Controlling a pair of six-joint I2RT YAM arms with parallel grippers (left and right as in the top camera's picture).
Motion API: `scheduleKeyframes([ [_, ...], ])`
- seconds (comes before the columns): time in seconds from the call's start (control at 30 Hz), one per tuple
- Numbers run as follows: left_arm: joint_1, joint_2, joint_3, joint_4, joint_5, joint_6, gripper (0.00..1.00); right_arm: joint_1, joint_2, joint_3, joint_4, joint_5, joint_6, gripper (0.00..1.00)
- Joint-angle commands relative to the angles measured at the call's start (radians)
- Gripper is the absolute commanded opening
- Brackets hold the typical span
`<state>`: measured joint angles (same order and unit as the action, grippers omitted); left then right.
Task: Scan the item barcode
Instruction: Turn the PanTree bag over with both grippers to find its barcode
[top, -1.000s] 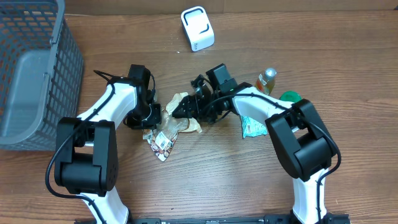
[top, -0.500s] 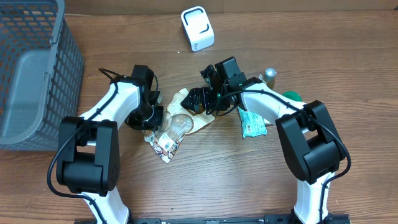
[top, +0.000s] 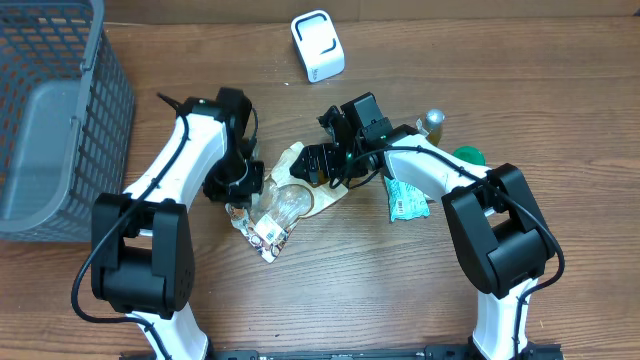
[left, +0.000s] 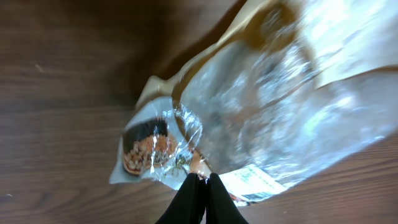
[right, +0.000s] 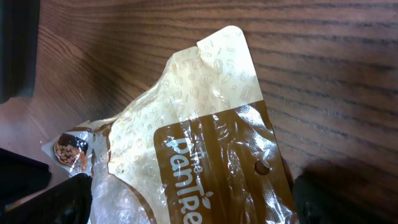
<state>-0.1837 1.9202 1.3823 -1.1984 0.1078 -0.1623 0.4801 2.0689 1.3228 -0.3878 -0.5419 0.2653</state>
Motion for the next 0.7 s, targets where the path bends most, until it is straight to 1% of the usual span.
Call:
scheduleKeyframes([
  [0.0, -0.007, -0.018, -0.084, 0.029, -0.018, -0.036, 0.04, 0.006, -0.021, 0.014, -0.012, 0.025, -0.005, 1.00],
  [0.23, -0.007, -0.016, -0.189, 0.158, -0.068, -0.036, 0.04, 0.007, -0.027, 0.015, -0.014, 0.024, -0.005, 1.00],
  [0.4, -0.007, -0.016, -0.198, 0.181, -0.068, -0.032, 0.04, 0.007, -0.105, 0.033, -0.026, 0.019, -0.014, 1.00],
  [0.5, -0.007, -0.016, -0.198, 0.190, -0.068, -0.032, 0.04, 0.007, -0.141, 0.033, -0.025, 0.051, -0.032, 1.00],
  [0.67, -0.007, -0.016, -0.198, 0.206, -0.068, -0.032, 0.04, 0.008, -0.131, 0.025, -0.026, 0.083, -0.032, 1.00],
])
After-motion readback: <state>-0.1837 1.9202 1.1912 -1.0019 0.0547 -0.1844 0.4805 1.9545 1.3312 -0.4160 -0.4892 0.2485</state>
